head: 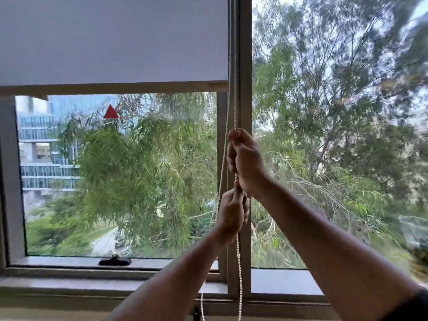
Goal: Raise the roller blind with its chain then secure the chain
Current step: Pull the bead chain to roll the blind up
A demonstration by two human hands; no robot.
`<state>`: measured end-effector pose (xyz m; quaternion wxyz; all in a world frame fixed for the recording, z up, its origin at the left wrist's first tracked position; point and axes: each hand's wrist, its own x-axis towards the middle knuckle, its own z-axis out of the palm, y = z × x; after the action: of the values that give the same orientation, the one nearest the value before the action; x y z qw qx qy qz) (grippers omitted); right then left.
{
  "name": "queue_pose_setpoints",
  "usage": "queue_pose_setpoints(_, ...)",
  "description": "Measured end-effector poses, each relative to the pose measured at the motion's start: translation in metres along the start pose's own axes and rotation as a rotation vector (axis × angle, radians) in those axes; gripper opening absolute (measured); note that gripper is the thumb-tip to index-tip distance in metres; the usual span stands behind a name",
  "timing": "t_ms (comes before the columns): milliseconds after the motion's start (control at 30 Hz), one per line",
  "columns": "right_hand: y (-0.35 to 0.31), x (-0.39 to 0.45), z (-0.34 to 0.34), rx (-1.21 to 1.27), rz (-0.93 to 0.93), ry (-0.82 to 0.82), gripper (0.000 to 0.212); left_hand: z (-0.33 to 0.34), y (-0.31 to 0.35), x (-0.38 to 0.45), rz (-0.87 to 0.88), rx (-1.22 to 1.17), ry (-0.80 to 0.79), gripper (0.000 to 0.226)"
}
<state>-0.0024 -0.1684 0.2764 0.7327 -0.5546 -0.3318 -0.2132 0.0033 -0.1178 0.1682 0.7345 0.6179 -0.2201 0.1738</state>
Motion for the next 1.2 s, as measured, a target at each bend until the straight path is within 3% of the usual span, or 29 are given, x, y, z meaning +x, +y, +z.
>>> queue_pose_setpoints(267, 0.038, -0.013, -0.008, -0.058, -0.121, 0.042, 0.036, -0.023, 0.023, 0.011, 0.055, 0.118, -0.033, 0.027)
queue_pose_setpoints(400, 0.045, -0.017, -0.011, -0.089, -0.127, 0.014, 0.026, -0.038, 0.039, 0.027, 0.105, 0.11, -0.025, 0.029)
queue_pose_setpoints(533, 0.054, -0.029, -0.012, -0.187, -0.202, -0.001, 0.036, -0.034, 0.079, 0.053, 0.144, 0.118, 0.12, 0.04)
queue_pose_setpoints(700, 0.073, -0.046, -0.012, -0.305, -0.225, -0.029, 0.037, -0.012, 0.144, 0.075, 0.086, 0.178, -0.009, 0.055)
queue_pose_setpoints(800, 0.08, -0.051, -0.015, -0.339, -0.212, -0.065, 0.025, 0.003, 0.169, 0.081, 0.075, 0.051, 0.06, 0.051)
queue_pose_setpoints(933, 0.083, -0.048, -0.024, -0.339, -0.194, -0.059, 0.027, 0.01, 0.149, 0.075, 0.108, 0.037, 0.12, 0.053)
queue_pose_setpoints(1100, 0.085, -0.043, -0.04, -0.469, -0.111, -0.169, 0.032, 0.002, 0.124, 0.066, 0.137, -0.053, 0.092, 0.055)
queue_pose_setpoints(1200, 0.075, -0.038, -0.045, -0.386, -0.022, -0.196, 0.047, 0.0, 0.109, 0.061, 0.151, -0.024, 0.077, 0.058)
